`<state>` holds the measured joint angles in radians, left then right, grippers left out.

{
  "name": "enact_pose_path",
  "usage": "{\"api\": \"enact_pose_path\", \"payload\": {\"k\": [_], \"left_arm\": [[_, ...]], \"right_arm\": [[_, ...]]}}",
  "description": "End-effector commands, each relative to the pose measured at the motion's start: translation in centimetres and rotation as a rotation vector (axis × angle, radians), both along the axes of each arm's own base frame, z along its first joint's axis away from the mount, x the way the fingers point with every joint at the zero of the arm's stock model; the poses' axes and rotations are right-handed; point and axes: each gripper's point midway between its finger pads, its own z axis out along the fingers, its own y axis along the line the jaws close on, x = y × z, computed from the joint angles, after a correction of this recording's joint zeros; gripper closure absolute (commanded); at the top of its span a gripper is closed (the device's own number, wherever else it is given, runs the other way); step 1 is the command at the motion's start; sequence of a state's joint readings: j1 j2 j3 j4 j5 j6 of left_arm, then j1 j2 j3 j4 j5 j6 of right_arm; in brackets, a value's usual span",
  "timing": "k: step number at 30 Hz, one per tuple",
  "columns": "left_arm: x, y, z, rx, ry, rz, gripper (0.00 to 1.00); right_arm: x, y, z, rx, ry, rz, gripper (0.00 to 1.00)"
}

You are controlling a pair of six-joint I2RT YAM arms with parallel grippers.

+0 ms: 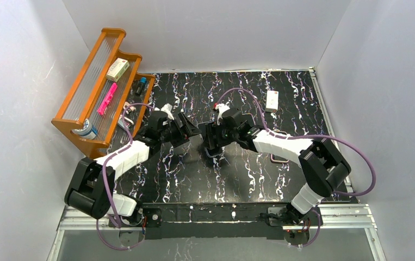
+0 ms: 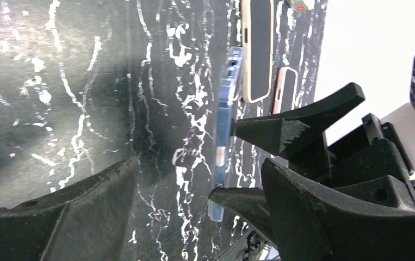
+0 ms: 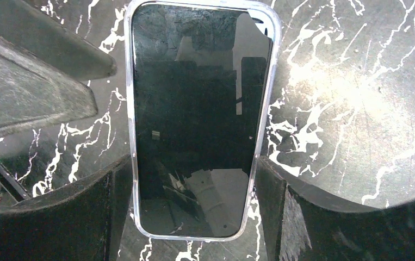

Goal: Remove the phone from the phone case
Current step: Pick up the phone at the center of the board.

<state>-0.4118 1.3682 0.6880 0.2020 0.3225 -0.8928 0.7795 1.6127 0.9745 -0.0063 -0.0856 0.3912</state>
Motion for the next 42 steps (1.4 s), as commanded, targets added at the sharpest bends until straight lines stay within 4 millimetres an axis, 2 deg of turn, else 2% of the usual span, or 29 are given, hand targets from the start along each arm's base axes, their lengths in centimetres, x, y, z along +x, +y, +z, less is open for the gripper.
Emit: {"api": "enact_pose_path", "payload": {"k": [1,7,14,16,20,21,23,28,30,34,37,42], "left_arm": [[-0.1,-1.8,1.8,-0.084,-0.05,-0.039,0.22],[-0.2,-2.6,1.0,-0.09,-0.036,-0.028,0.31],[-0.1,-4.0,0.2,-0.096,-0.012,-0.042,0.48],[-0.1,-4.2,0.0,-0.096,-0.004,-0.047,0.56],[0.2,-4.4,0.7,-0.102,-0.024,-0.048,0.85],[0.4,-4.4,1.0,-0.101,-0.038,-0.047,0.92],[0.8,-4.5,1.6,-0.1,-0.062,-0.046,1.0],[2.1,-3.5,2.3,-0.102,-0.108,0.02,1.0],[2.9,-2.9,2.5,-0.113,-0.121,0.061,1.0],[4.8,-2.4,3.0,-0.153,-0.151,0.105,1.0],[5.6,-2.7,2.9,-0.184,-0.147,0.111,1.0],[6.3,-3.5,3.6,-0.286,-0.147,0.127,1.0]], "right_arm": [[0.8,2.5,5.0,0.156,-0.13,0.026,0.99],[0.7,3.2,6.1,0.185,-0.161,0.042,0.99],[0.1,3.4,7.4,0.249,-0.204,0.066,0.99],[0.2,3.3,7.5,0.247,-0.213,0.063,0.99],[0.5,3.4,7.5,0.247,-0.226,0.062,0.97],[0.6,3.4,7.6,0.249,-0.235,0.061,0.94],[0.9,3.4,8.1,0.251,-0.26,0.056,0.77],[1.8,2.9,9.3,0.231,-0.306,0.034,0.12],[2.2,2.5,9.4,0.225,-0.293,0.027,0.02],[3.5,0.7,9.5,0.279,-0.2,0.022,0.01],[4.2,-0.5,10.5,0.364,-0.132,0.03,0.01],[4.0,-0.7,11.4,0.376,-0.089,0.035,0.01]]}}
